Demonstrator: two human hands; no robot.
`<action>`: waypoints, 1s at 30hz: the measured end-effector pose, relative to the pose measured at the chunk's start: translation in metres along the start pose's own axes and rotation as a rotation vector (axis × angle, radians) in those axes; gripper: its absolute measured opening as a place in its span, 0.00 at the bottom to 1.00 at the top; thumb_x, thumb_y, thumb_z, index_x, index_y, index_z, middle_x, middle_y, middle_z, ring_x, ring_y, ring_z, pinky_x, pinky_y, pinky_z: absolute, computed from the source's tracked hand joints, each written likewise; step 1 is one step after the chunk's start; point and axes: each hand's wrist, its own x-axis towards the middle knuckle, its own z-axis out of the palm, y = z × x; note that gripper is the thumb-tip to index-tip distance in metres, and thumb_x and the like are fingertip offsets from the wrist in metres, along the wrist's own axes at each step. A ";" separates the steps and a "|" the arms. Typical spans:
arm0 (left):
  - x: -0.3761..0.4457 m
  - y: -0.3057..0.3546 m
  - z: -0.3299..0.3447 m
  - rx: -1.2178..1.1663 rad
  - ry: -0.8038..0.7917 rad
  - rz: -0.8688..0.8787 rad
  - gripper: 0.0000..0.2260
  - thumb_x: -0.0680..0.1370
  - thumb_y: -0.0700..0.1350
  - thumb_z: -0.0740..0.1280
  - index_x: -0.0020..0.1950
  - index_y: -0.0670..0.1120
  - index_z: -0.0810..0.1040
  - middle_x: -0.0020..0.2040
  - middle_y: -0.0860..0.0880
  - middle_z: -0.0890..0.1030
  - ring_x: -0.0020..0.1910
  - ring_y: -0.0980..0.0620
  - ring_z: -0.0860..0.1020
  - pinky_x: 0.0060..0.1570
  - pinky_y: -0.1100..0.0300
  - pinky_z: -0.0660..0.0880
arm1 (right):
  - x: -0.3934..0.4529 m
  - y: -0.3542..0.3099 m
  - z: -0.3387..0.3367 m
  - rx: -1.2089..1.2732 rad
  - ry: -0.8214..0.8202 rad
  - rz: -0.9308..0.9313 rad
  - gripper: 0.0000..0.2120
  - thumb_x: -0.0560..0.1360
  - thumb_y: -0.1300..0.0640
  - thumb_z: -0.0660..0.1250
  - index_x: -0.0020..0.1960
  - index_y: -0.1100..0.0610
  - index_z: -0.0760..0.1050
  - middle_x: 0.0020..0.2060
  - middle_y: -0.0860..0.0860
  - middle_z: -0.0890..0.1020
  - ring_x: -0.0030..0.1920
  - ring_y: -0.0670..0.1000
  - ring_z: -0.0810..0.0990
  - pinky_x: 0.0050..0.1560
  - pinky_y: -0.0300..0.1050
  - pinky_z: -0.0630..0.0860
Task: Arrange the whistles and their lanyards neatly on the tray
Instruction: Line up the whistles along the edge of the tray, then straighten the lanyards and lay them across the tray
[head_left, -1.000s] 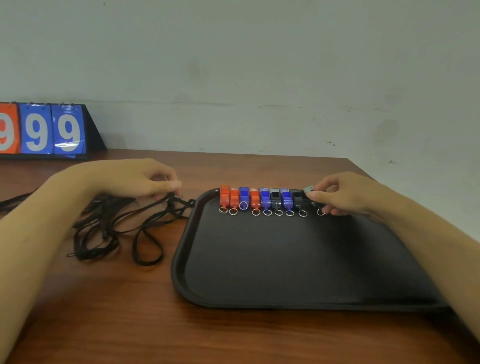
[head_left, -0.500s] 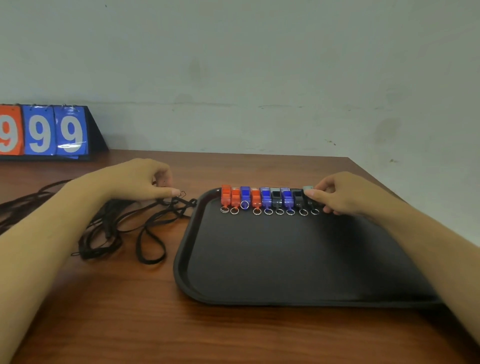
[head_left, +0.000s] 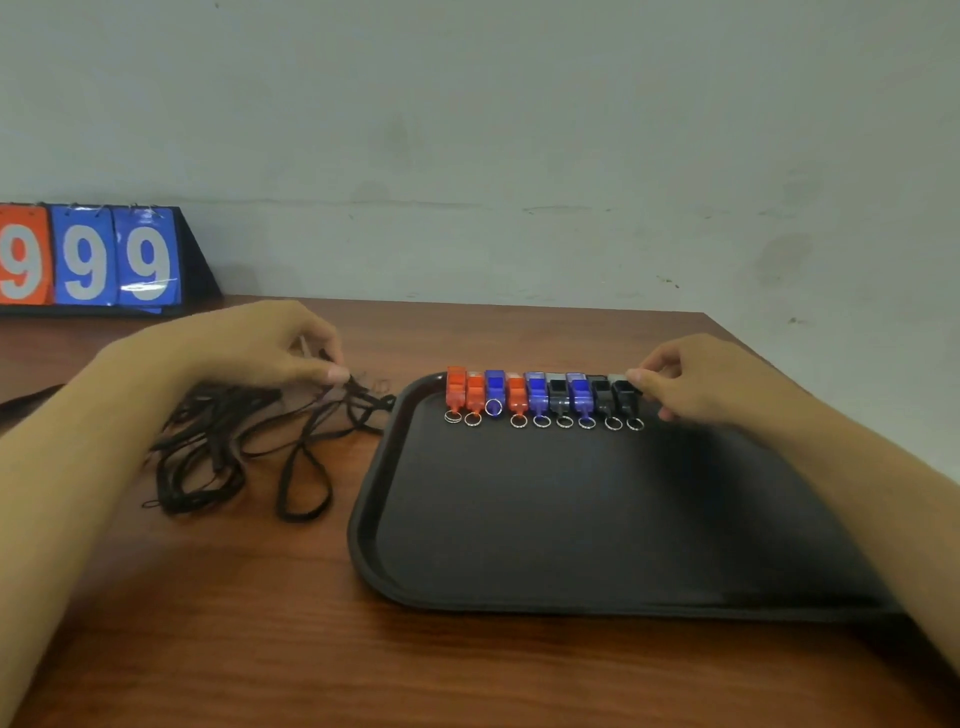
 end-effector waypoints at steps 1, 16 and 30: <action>0.001 0.001 0.000 0.025 0.081 0.003 0.13 0.74 0.62 0.66 0.46 0.56 0.84 0.44 0.56 0.82 0.43 0.59 0.80 0.47 0.61 0.73 | 0.000 -0.001 -0.001 -0.005 -0.001 0.000 0.10 0.80 0.44 0.65 0.51 0.49 0.80 0.26 0.44 0.83 0.40 0.42 0.81 0.43 0.42 0.71; -0.008 0.078 0.014 -0.470 0.289 0.316 0.07 0.82 0.47 0.65 0.50 0.49 0.83 0.41 0.50 0.86 0.42 0.58 0.84 0.41 0.74 0.74 | -0.051 -0.062 -0.011 0.040 0.143 -0.621 0.17 0.79 0.41 0.62 0.67 0.42 0.71 0.51 0.38 0.78 0.50 0.36 0.76 0.46 0.29 0.75; -0.011 0.082 0.020 -0.537 0.084 0.323 0.16 0.82 0.57 0.61 0.42 0.54 0.83 0.27 0.48 0.66 0.27 0.50 0.64 0.33 0.62 0.66 | -0.055 -0.068 -0.018 0.129 0.337 -0.610 0.05 0.78 0.52 0.66 0.43 0.48 0.78 0.33 0.42 0.82 0.38 0.44 0.80 0.40 0.32 0.74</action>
